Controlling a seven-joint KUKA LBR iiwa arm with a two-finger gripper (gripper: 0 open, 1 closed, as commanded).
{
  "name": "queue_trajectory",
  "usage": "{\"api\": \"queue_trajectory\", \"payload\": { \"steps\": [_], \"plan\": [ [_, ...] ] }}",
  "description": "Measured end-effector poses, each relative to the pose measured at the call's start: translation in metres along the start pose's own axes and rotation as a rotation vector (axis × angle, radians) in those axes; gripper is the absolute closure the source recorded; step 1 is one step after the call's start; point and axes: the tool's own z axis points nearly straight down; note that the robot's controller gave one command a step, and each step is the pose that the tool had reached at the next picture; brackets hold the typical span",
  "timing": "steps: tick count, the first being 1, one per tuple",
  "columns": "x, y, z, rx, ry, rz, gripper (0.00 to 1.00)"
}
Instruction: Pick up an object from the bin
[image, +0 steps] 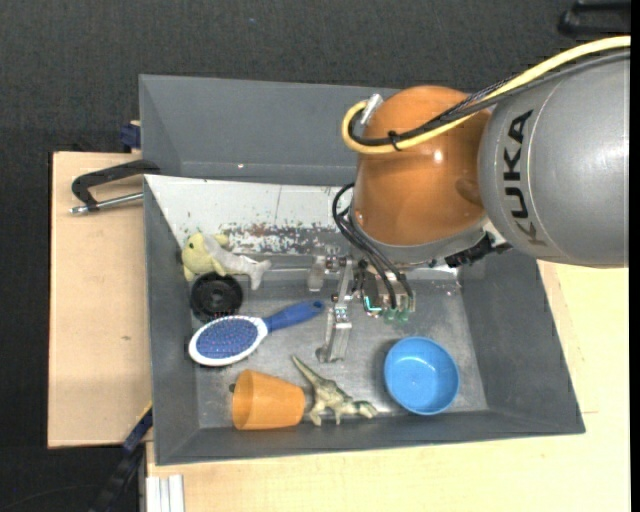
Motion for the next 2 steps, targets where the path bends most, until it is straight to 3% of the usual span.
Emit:
{"api": "queue_trajectory", "payload": {
  "steps": [1, 2],
  "plan": [
    [-0.058, -0.003, 0.172, 0.0, -0.001, 0.144, 0.0],
    [-0.064, -0.007, 0.135, -0.003, -0.016, 0.086, 0.0]
  ]
}}
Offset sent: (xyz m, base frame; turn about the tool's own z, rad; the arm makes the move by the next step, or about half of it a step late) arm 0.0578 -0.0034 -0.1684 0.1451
